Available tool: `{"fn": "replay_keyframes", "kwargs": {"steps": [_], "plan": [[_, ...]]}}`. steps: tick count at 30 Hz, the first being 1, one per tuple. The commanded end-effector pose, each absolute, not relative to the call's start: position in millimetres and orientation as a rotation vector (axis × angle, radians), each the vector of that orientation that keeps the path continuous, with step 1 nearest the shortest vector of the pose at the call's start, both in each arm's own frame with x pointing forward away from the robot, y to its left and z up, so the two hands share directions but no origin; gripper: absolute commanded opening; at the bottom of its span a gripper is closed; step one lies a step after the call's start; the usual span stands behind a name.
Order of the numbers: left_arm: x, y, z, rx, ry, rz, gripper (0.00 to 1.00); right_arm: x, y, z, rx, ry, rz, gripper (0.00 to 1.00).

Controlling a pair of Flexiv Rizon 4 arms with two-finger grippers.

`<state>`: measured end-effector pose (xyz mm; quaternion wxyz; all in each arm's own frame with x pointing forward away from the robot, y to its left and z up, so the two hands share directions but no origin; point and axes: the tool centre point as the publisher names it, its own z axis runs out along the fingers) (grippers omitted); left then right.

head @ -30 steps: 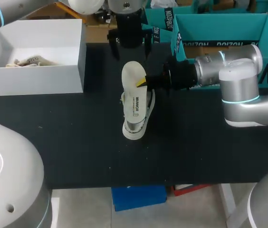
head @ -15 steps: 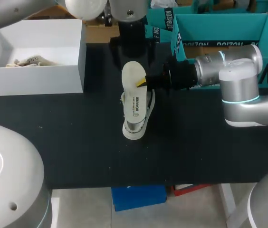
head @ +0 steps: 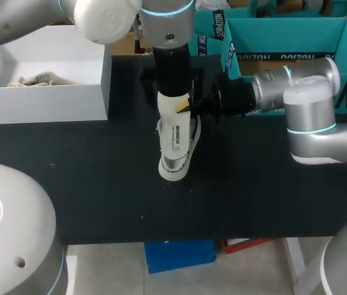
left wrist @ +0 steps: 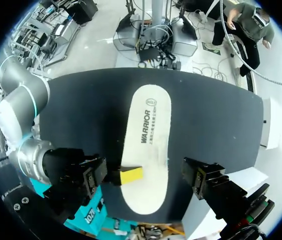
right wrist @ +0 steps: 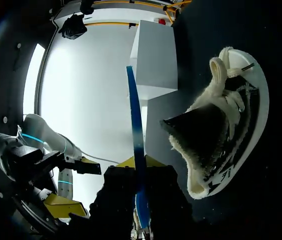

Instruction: Take the shoe out of the shoebox, open the shoe tongue, remove and reinsert the insole, then place the shoe into the shoebox

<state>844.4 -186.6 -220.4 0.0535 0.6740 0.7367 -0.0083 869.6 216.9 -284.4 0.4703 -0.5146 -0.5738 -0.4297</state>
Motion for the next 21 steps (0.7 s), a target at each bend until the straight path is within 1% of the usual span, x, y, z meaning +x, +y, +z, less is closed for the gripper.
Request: {"fn": "replay_keyframes", "kwargs": {"steps": [1,6,14,21], "plan": [[824,-180,-221,2.023,2.206,0.004,1.00,870,218,-285,-1.262,-1.406,-1.054,0.00],[809,-179,-225,2.007,2.166,-0.072,1.00,870,218,-285,-1.262,-1.406,-1.054,0.00],[812,-166,-223,1.805,2.067,-0.491,1.00,870,218,-285,-1.262,-1.406,-1.054,0.00],[817,-159,-217,1.735,1.780,-0.823,1.00,870,218,-285,-1.262,-1.406,-1.054,0.00]]}}
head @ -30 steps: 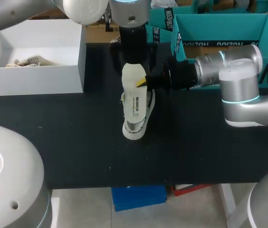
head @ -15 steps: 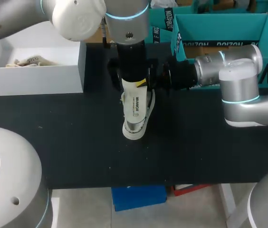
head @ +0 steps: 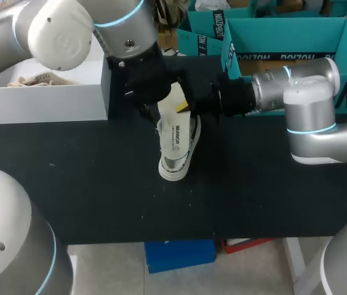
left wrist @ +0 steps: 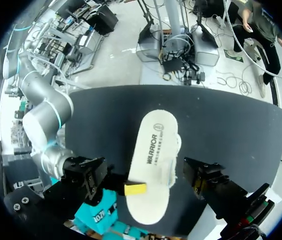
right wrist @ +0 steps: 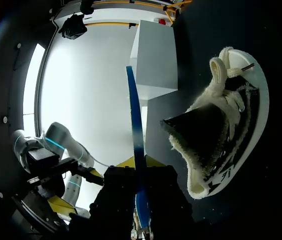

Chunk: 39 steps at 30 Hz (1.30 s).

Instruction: Take the shoe out of the shoebox, open the shoe tongue, remove and reinsert the insole, then place the shoe into the shoebox

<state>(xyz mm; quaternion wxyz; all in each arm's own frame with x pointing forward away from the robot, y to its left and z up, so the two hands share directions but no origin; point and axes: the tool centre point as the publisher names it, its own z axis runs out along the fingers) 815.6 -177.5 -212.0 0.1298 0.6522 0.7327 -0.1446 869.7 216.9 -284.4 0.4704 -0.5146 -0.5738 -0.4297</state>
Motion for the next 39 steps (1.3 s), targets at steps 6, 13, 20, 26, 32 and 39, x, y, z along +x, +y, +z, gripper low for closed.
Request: {"fn": "replay_keyframes", "kwargs": {"steps": [6,13,20,26,32,39], "plan": [[825,-157,-217,1.752,1.538,-1.009,1.00,870,218,-285,-1.262,-1.406,-1.054,0.00],[833,-152,-224,1.897,1.307,-1.033,1.00,870,218,-285,-1.262,-1.406,-1.054,0.00],[833,-152,-224,1.897,1.307,-1.033,1.00,870,218,-285,-1.262,-1.406,-1.054,0.00],[833,-152,-224,1.897,1.307,-1.033,1.00,870,218,-285,-1.262,-1.406,-1.054,0.00],[829,-150,-230,1.887,1.302,-0.982,1.00,870,218,-285,-1.262,-1.406,-1.054,0.00],[817,-115,-256,1.575,1.284,-1.005,1.00,870,218,-285,-1.262,-1.406,-1.054,0.00]]}}
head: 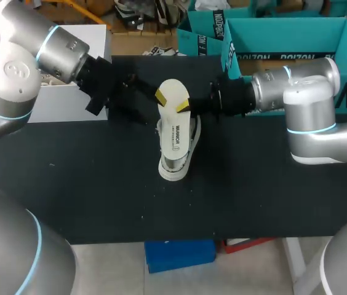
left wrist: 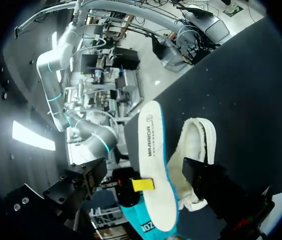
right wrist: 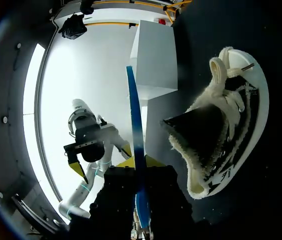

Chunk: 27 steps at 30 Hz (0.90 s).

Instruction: Take the shoe out of the shoebox, open the shoe tongue, remove and reinsert the insole, then place the shoe into the shoebox

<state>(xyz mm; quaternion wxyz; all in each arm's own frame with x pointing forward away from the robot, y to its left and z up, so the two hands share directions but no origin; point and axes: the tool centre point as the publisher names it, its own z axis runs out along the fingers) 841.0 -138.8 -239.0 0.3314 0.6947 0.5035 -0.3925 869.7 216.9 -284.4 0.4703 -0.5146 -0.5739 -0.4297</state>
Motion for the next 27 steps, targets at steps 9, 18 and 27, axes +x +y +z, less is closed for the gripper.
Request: {"fn": "replay_keyframes", "kwargs": {"steps": [9,18,27], "plan": [[810,-105,-267,1.332,1.255,-0.985,1.00,870,218,-285,-1.262,-1.406,-1.054,0.00],[808,-103,-279,1.134,1.300,-0.854,1.00,870,218,-285,-1.262,-1.406,-1.054,0.00],[816,-114,-282,1.052,1.310,-0.785,1.00,870,218,-285,-1.262,-1.406,-1.054,0.00]]}}
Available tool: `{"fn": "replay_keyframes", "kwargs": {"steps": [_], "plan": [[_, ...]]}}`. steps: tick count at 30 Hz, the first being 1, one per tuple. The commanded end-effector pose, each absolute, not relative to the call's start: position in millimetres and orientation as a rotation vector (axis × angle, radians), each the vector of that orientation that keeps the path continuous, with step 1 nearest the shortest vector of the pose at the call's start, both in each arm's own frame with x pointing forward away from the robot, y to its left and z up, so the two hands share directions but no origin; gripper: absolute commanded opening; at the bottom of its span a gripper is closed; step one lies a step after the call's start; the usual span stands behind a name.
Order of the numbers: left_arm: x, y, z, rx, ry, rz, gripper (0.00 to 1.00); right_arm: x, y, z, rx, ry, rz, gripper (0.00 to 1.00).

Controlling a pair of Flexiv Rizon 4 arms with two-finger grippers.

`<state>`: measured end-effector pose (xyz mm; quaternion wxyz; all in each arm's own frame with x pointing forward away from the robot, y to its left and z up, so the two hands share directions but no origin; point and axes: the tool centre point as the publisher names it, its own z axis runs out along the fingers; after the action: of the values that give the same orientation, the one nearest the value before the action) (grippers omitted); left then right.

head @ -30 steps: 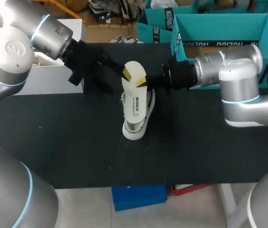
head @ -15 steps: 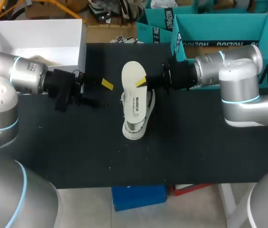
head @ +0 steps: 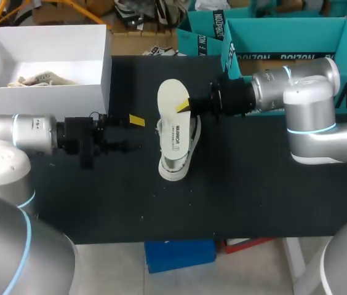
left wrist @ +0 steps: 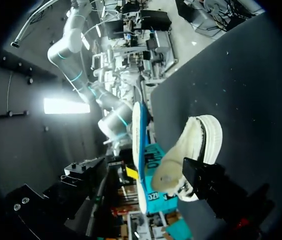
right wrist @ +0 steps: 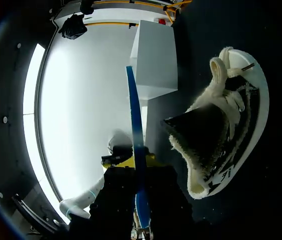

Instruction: Take the shoe out of the shoebox, open the shoe tongue, remove and reinsert the insole, then place the shoe into the shoebox

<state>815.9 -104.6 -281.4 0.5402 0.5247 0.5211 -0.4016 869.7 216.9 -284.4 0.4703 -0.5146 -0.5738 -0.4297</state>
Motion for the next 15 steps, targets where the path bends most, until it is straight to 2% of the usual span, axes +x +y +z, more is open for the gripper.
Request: {"fn": "replay_keyframes", "kwargs": {"steps": [1,15], "plan": [[818,-115,-281,1.048,1.312,-0.784,1.00,870,218,-285,-1.262,-1.406,-1.054,0.00],[826,-127,-280,1.027,1.313,-0.833,1.00,870,218,-285,-1.262,-1.406,-1.054,0.00]]}}
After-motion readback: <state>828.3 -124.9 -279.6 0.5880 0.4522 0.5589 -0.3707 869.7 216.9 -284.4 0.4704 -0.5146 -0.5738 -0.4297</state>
